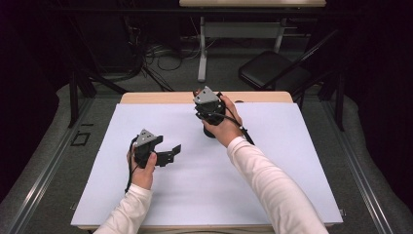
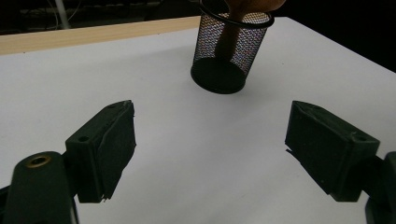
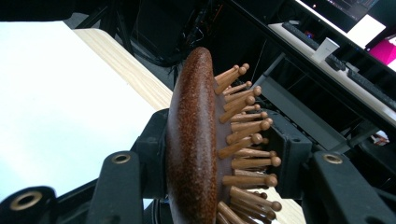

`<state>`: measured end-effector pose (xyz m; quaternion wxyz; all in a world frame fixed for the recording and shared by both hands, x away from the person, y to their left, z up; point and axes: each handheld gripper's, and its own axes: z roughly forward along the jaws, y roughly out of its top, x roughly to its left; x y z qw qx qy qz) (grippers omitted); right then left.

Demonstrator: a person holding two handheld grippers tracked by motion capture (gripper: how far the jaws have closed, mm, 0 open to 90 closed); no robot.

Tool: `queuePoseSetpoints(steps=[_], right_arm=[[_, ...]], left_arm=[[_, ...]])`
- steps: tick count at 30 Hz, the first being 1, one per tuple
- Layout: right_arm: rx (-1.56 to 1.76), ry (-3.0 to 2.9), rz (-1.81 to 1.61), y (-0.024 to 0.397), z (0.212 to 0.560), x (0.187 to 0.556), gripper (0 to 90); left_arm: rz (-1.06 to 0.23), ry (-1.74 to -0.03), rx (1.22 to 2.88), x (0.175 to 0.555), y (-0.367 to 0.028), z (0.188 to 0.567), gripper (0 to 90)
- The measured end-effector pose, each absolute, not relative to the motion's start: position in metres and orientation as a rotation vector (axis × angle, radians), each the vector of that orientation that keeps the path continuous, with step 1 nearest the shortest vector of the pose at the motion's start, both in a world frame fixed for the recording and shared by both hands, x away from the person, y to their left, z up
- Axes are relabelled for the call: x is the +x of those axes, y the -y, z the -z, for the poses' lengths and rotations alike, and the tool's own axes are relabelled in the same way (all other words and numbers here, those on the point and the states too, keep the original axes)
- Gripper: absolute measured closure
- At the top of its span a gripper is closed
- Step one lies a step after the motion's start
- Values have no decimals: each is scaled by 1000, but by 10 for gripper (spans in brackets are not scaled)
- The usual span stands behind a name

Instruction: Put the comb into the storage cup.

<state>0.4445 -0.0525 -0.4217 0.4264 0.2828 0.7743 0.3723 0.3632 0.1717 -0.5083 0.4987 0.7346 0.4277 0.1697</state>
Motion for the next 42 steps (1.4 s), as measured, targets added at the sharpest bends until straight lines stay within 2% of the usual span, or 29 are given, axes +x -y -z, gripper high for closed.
queuePoseSetpoints(steps=[22, 42], right_arm=[[573, -1946, -841, 28, 436, 433, 481], [584, -1933, -851, 26, 438, 430, 453]], left_arm=[[-399, -1051, 1769, 368, -174, 510, 163], [-405, -1053, 1772, 365, -175, 510, 163]])
